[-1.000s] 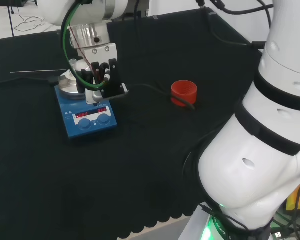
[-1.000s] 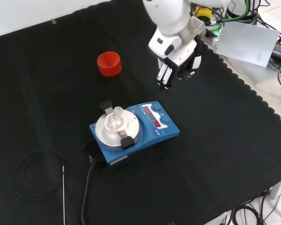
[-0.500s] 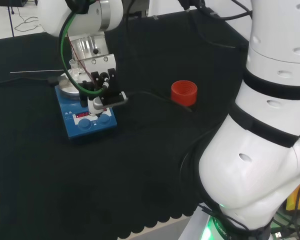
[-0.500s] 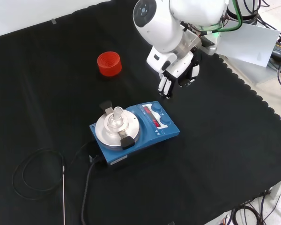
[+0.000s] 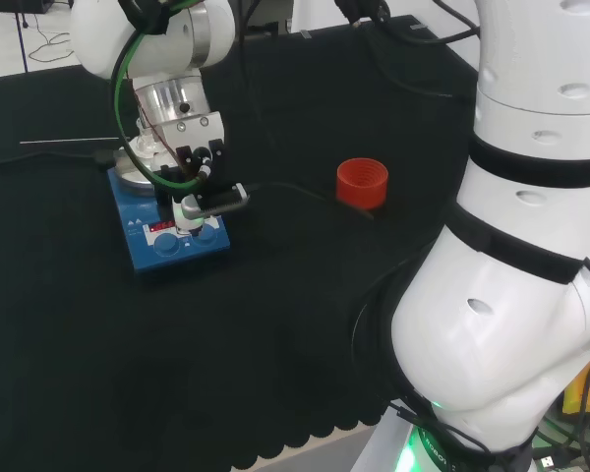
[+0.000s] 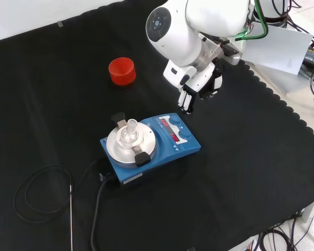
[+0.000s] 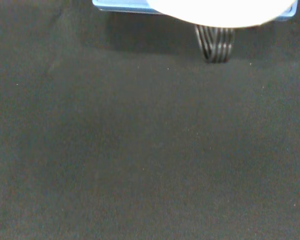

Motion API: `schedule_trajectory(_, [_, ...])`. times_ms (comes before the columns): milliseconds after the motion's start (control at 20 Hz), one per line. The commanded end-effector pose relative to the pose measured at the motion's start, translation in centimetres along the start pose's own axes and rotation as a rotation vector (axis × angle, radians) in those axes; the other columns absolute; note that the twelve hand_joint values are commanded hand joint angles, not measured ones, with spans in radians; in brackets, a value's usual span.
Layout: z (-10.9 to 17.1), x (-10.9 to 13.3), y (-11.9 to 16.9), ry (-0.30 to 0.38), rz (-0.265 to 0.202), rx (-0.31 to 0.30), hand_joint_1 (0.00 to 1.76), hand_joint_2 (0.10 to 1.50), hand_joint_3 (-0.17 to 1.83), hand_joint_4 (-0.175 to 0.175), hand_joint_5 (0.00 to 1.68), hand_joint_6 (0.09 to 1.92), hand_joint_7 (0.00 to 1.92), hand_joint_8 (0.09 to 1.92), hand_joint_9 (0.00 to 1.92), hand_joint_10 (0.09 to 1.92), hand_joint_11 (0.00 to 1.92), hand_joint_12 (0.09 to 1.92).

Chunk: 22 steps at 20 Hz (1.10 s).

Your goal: Turn on the heater.

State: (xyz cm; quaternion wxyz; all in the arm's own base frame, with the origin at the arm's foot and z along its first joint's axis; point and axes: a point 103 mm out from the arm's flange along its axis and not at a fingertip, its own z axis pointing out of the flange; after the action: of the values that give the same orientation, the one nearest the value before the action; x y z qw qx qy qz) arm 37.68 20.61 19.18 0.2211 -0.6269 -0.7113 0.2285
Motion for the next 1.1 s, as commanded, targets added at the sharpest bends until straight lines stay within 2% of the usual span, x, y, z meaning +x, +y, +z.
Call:
schedule_trajectory(50, [0.1, 0.1, 0.1, -0.009, 0.001, 0.017, 1.44, 0.59, 1.15, -0.045, 0.25, 0.14, 1.51, 1.65, 1.64, 1.49, 1.13, 1.25])
schedule_trajectory(550, [-0.4, 0.2, -0.3, -0.048, -0.001, 0.014, 1.39, 0.55, 1.17, -0.047, 0.26, 0.09, 1.53, 1.68, 1.67, 1.5, 1.18, 1.22])
schedule_trajectory(1100, [0.7, 0.3, 0.0, -0.054, -0.023, 0.106, 1.42, 0.55, 1.15, -0.042, 0.28, 0.09, 1.55, 1.7, 1.67, 1.52, 1.17, 1.23])
